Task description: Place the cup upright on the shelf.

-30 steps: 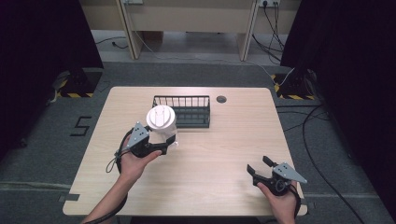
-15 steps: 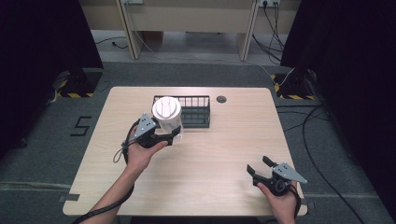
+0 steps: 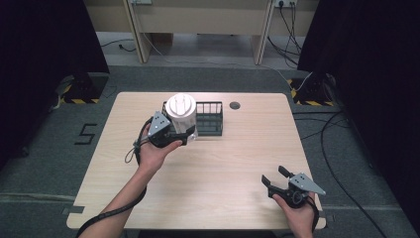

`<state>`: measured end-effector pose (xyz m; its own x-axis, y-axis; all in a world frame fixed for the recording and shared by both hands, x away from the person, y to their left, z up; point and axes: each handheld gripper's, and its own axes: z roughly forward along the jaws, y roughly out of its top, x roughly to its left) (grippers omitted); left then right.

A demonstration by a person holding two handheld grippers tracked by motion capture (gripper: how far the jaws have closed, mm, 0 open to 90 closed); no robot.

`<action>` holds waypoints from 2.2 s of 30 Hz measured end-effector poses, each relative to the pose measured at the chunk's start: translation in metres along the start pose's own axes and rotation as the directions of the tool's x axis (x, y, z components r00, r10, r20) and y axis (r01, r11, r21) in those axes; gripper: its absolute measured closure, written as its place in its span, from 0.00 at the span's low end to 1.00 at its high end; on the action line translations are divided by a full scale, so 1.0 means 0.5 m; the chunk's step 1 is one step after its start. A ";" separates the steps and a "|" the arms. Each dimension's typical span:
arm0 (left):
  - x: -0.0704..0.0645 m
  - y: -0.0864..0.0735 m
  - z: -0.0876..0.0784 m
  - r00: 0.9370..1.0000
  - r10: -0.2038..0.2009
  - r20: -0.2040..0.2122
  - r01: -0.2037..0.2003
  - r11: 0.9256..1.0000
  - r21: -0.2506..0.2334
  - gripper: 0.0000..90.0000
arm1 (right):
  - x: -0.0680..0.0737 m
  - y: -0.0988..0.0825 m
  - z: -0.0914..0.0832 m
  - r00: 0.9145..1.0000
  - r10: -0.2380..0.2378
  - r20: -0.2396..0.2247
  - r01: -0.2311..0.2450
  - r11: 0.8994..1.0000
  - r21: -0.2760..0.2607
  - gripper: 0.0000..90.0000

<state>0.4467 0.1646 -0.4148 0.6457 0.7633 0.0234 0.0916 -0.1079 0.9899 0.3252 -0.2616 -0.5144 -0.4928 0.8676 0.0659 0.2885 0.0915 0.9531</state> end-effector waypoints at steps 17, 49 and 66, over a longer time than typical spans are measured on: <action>0.026 0.052 0.037 1.000 0.008 -0.023 -0.009 1.000 -0.024 0.19 | -0.001 0.000 -0.001 1.000 0.007 -0.001 -0.007 1.000 -0.002 0.25; 0.103 0.050 0.150 0.991 -0.021 -0.132 0.026 0.999 0.036 0.19 | -0.001 -0.001 -0.002 1.000 0.011 -0.006 -0.011 1.000 0.000 0.25; 0.094 0.007 0.191 0.983 -0.055 -0.176 0.067 0.996 0.066 0.19 | -0.001 -0.001 -0.003 1.000 0.018 -0.011 -0.018 1.000 -0.005 0.25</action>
<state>0.5500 0.1391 -0.4237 0.4961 0.8682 -0.0067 0.1850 -0.0982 0.9778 0.3240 -0.2630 -0.5144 -0.4970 0.8635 0.0859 0.2931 0.0738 0.9532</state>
